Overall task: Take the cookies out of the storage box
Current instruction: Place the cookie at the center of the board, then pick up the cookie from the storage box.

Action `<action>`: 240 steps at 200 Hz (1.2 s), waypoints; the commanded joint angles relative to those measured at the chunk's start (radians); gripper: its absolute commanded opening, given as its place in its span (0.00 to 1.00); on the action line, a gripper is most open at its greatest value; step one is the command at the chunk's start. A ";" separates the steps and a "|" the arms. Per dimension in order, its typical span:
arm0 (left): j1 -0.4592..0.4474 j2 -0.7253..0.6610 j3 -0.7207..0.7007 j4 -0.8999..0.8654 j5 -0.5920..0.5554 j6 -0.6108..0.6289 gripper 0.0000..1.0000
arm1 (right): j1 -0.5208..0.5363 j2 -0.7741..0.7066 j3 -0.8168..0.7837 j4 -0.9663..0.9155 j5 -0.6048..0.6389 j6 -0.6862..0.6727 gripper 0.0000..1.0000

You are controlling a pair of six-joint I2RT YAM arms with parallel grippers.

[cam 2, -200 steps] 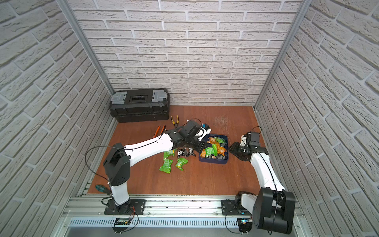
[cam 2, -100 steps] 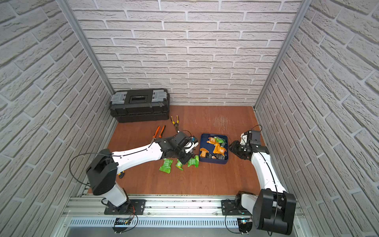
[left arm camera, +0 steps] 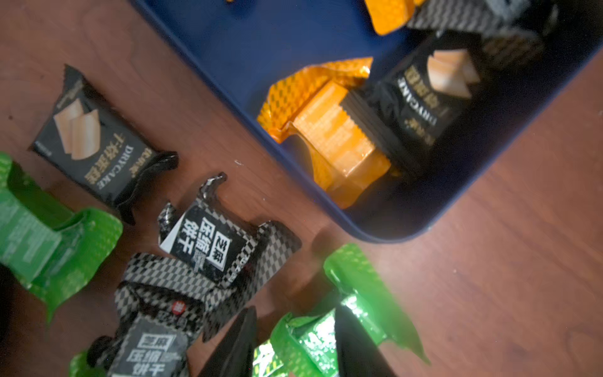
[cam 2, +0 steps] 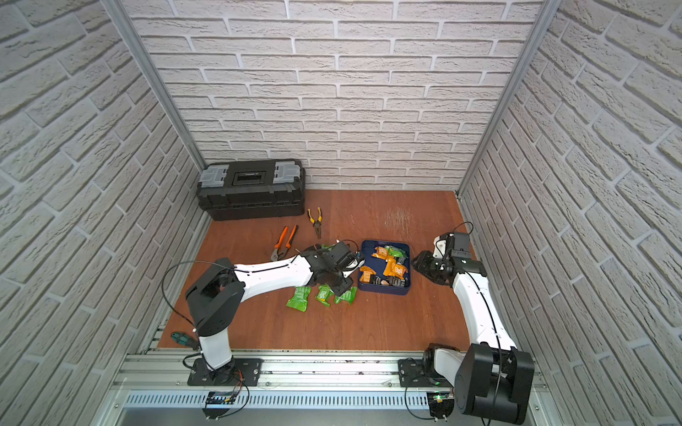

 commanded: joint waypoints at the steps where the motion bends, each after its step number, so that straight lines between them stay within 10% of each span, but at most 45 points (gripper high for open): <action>1: -0.018 -0.096 0.028 0.027 -0.084 0.007 0.54 | 0.054 -0.010 0.027 0.002 0.025 -0.020 0.48; 57: 0.010 -0.259 -0.076 0.246 -0.160 -0.242 0.63 | 0.355 0.147 0.105 0.029 0.169 -0.046 0.49; 101: 0.094 -0.284 -0.229 0.448 -0.080 -0.529 0.62 | 0.427 0.340 0.135 0.137 0.057 -0.135 0.53; 179: 0.092 -0.296 -0.237 0.361 -0.126 -0.560 0.61 | 0.452 0.553 0.195 0.203 0.058 -0.162 0.53; 240: 0.094 -0.308 -0.254 0.364 -0.136 -0.570 0.60 | 0.455 0.645 0.236 0.250 0.031 -0.128 0.34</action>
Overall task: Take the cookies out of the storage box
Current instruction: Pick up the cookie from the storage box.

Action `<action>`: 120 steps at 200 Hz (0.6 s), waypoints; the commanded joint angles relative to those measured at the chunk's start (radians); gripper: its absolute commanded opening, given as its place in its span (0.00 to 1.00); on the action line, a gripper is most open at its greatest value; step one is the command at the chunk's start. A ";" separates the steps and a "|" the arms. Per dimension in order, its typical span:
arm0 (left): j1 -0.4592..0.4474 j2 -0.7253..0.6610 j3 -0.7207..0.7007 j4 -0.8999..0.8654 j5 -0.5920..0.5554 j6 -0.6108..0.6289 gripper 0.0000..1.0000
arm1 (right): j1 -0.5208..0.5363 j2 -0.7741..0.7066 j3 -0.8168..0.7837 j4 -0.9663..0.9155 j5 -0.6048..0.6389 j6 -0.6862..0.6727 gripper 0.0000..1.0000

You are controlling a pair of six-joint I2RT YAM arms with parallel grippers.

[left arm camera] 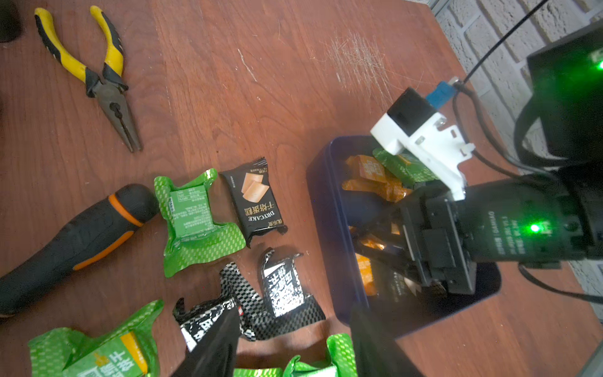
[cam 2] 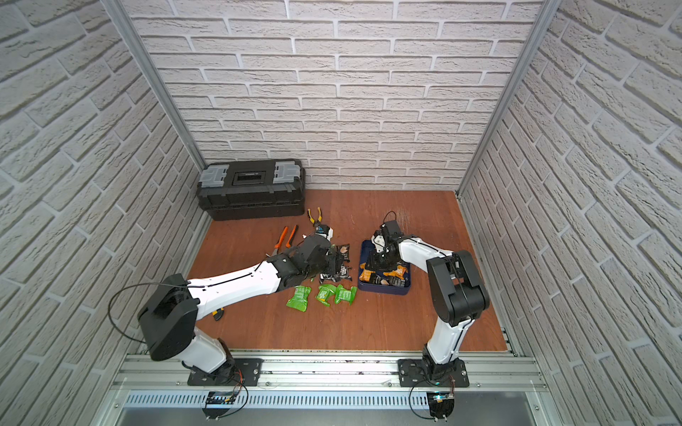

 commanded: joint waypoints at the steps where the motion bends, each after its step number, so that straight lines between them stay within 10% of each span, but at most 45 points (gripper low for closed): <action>1: -0.001 -0.032 -0.016 0.024 -0.013 -0.011 0.60 | 0.008 0.008 0.016 0.038 -0.001 0.017 0.34; 120: -0.001 -0.057 -0.045 0.042 -0.034 -0.017 0.59 | 0.008 -0.194 -0.015 -0.024 0.169 -0.002 0.09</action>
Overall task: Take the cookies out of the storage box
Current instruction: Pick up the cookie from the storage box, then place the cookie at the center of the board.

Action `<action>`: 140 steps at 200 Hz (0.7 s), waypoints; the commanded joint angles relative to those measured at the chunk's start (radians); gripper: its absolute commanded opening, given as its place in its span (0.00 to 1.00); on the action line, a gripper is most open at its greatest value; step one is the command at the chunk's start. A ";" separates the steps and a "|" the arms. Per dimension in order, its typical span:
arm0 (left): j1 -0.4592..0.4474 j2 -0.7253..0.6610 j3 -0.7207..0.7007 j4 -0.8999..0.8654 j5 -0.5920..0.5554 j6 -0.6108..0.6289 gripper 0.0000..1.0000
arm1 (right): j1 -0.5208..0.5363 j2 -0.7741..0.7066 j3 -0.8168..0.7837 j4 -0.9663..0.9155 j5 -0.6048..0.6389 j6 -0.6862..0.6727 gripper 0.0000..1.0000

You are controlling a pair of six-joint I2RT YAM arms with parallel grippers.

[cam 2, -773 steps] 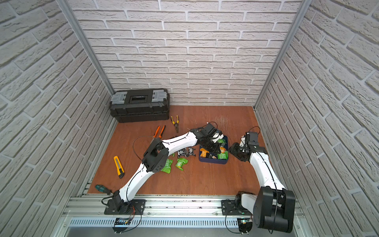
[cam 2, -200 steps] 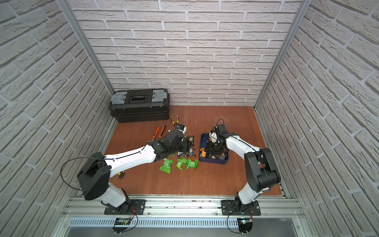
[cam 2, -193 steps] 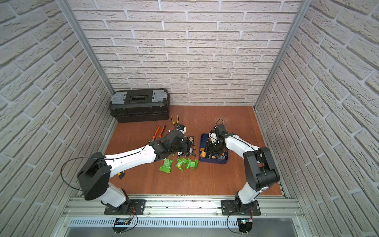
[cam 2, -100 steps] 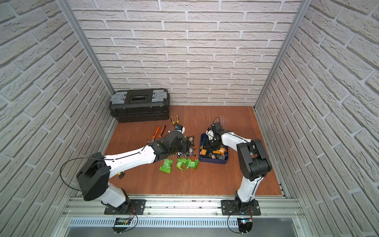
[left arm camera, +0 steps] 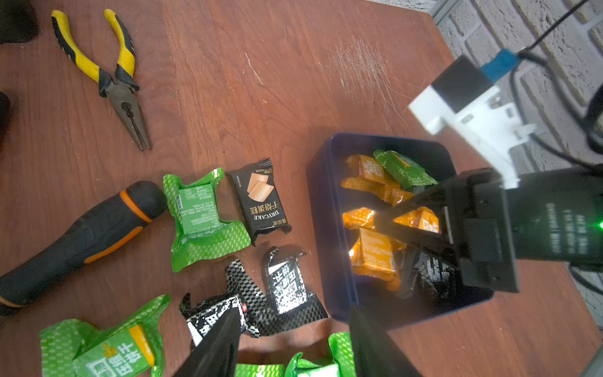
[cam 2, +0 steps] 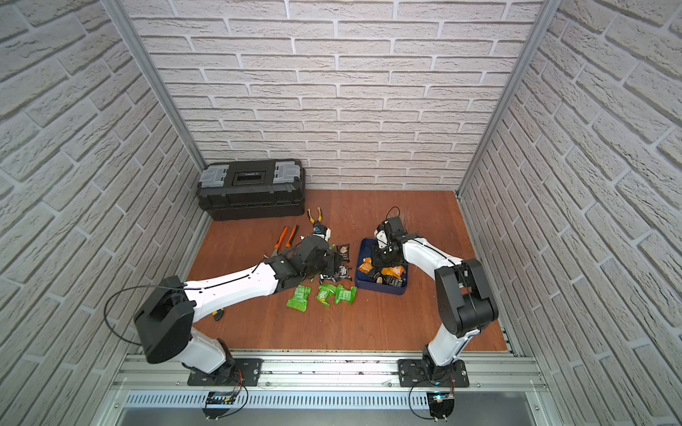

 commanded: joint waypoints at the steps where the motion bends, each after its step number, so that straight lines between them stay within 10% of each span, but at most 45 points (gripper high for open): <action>1: -0.001 -0.034 -0.020 0.034 -0.020 -0.004 0.59 | 0.007 -0.065 -0.014 0.014 0.074 -0.005 0.09; 140: 0.030 -0.104 -0.143 0.075 -0.098 -0.133 0.59 | 0.059 -0.342 -0.052 -0.050 0.092 -0.051 0.08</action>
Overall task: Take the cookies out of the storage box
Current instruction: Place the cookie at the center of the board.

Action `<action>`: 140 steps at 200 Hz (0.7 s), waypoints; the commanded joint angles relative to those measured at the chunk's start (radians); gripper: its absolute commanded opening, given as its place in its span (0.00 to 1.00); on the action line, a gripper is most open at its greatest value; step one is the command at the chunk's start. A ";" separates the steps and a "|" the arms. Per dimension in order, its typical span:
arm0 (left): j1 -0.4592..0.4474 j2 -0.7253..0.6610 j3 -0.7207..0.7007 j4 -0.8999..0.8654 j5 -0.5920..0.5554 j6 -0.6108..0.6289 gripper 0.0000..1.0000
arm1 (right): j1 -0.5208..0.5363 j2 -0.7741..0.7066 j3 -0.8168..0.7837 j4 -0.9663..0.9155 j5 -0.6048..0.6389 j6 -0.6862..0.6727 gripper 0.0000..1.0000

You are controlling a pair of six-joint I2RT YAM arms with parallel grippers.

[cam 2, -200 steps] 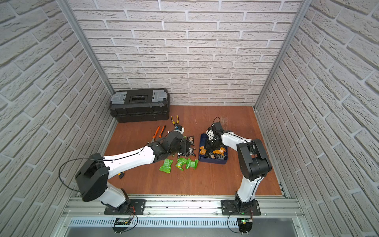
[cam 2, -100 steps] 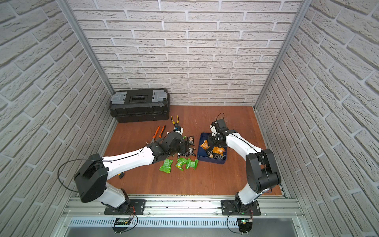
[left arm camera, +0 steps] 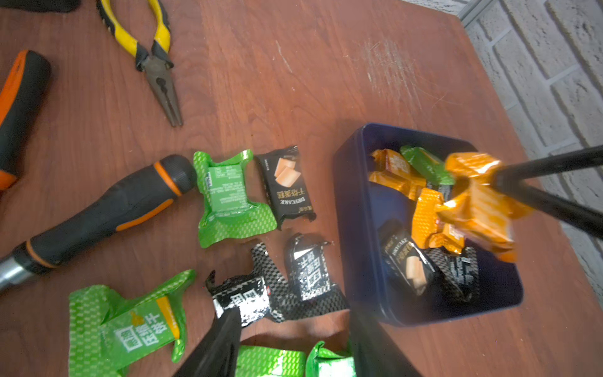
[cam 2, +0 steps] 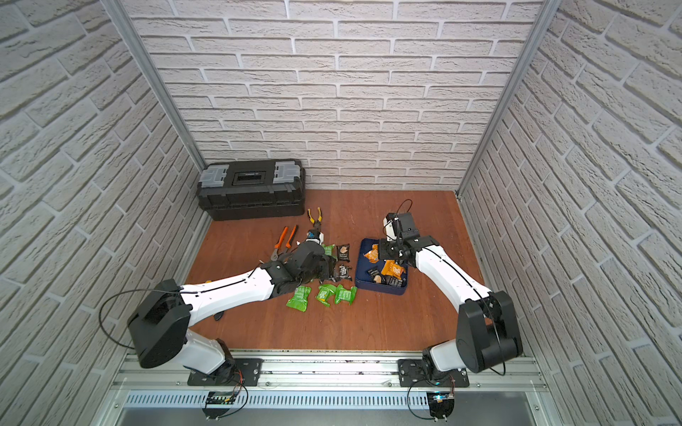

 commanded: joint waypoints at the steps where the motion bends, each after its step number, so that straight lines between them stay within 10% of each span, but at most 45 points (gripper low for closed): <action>1: 0.017 -0.057 -0.042 0.052 -0.056 -0.062 0.59 | 0.053 -0.080 -0.022 -0.032 -0.031 -0.038 0.08; 140: 0.049 -0.256 -0.237 0.036 -0.233 -0.233 0.56 | 0.567 0.109 -0.108 -0.038 0.028 -0.245 0.08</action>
